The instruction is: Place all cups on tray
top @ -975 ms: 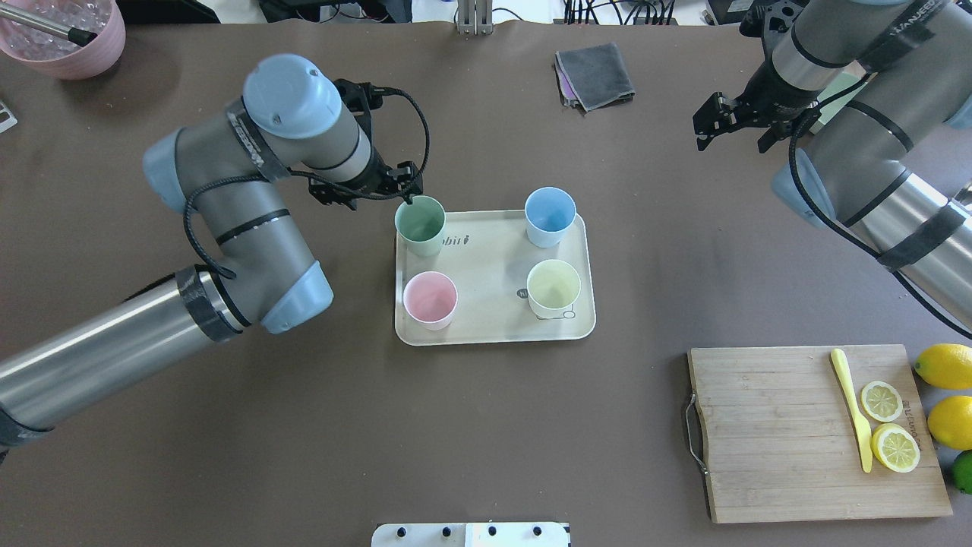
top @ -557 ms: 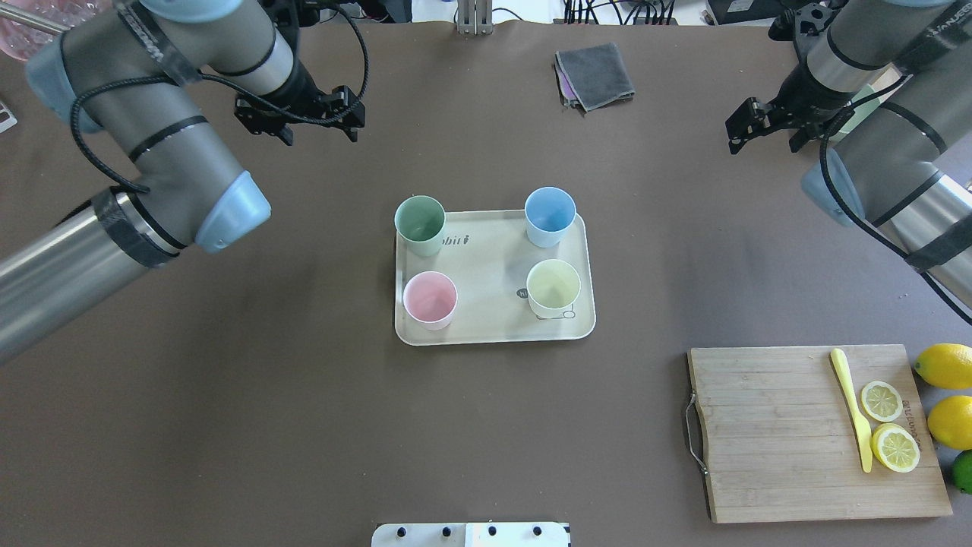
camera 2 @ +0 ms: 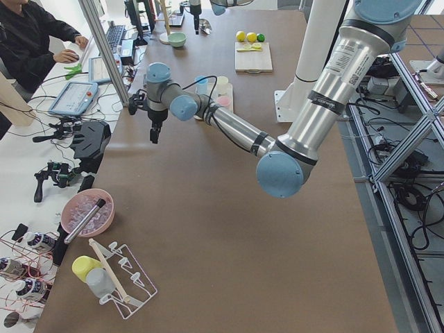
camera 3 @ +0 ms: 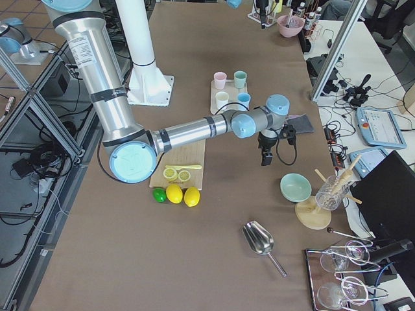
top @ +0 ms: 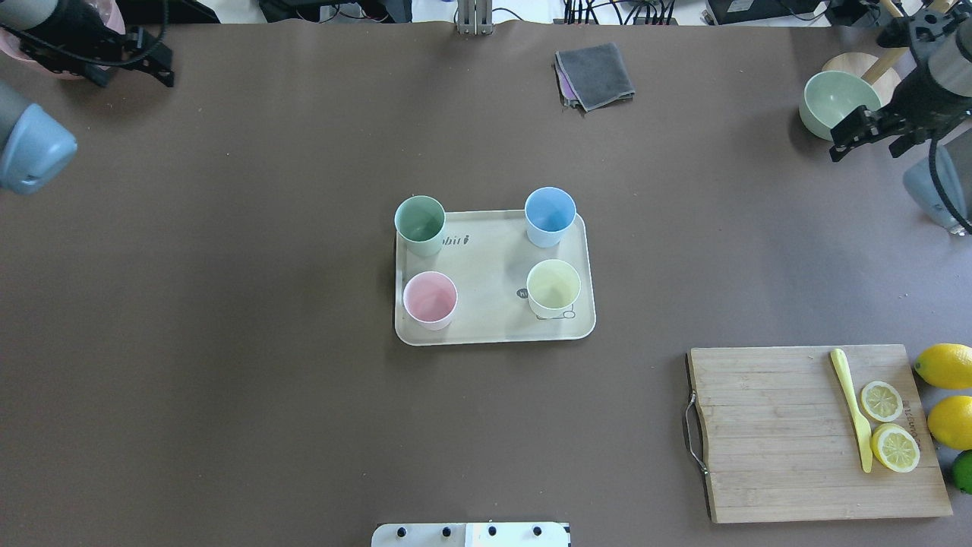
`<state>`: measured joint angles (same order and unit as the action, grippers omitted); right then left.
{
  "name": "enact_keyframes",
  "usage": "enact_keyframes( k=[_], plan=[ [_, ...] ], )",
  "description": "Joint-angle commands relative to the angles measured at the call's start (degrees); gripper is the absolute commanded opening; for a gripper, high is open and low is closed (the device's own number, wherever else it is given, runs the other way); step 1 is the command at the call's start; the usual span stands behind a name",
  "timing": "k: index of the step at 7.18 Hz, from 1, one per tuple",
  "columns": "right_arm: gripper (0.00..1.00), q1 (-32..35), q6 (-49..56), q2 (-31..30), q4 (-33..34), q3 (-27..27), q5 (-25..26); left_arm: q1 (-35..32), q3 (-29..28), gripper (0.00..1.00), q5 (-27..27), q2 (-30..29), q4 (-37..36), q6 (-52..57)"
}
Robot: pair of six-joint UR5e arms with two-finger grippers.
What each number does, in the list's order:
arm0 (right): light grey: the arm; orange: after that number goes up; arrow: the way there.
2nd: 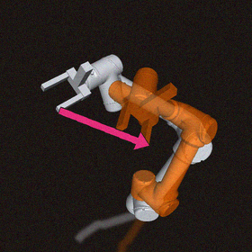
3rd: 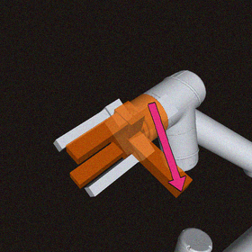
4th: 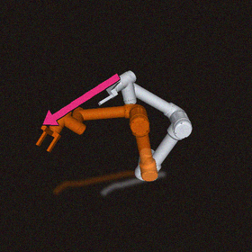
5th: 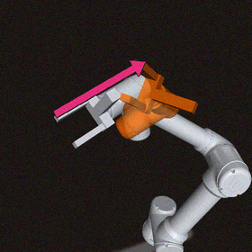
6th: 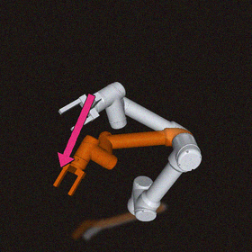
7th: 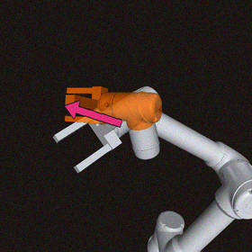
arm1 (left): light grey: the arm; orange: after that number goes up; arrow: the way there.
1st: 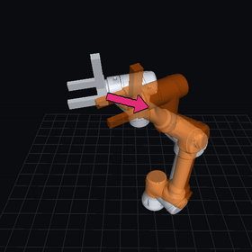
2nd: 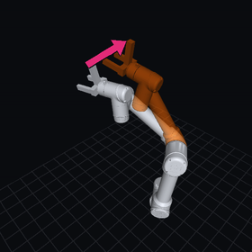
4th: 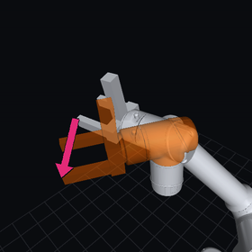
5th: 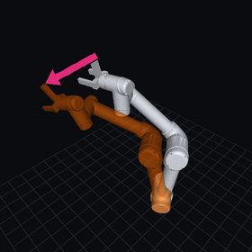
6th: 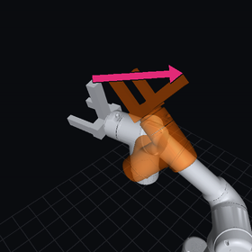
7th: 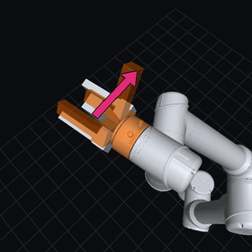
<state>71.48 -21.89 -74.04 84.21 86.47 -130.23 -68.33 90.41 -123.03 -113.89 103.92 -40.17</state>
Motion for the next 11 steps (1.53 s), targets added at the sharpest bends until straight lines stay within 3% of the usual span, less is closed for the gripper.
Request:
enact_keyframes(
  k=[1,3,4,6,8,11],
  plan=[
    [1.00,6.1,9.4,-4.0,0.5,-0.5,-0.5,-5.2,-5.2,0.98,0.5,5.2,9.4,0.8],
    [1.00,9.6,12.6,-6.5,0.5,-0.9,-0.6,-10.5,-7.3,0.98,-0.6,5.9,8.2,7.8],
    [1.00,10.9,15.4,-7.9,1.1,-0.7,-0.7,-15.1,-9.4,0.98,-4.3,6.0,4.4,18.4],
    [1.00,12.7,17.2,-8.8,3.6,0.3,-3.4,-21.0,-8.9,0.98,-9.7,10.9,1.1,27.4],
    [1.00,13.2,17.2,-9.3,3.8,0.3,-3.8,-21.8,-5.5,0.98,-10.9,16.6,1.7,27.5],
    [1.00,13.2,17.1,-10.0,3.7,0.2,-3.2,-21.6,-5.2,0.98,-10.8,17.0,1.6,27.0]
  ],
)
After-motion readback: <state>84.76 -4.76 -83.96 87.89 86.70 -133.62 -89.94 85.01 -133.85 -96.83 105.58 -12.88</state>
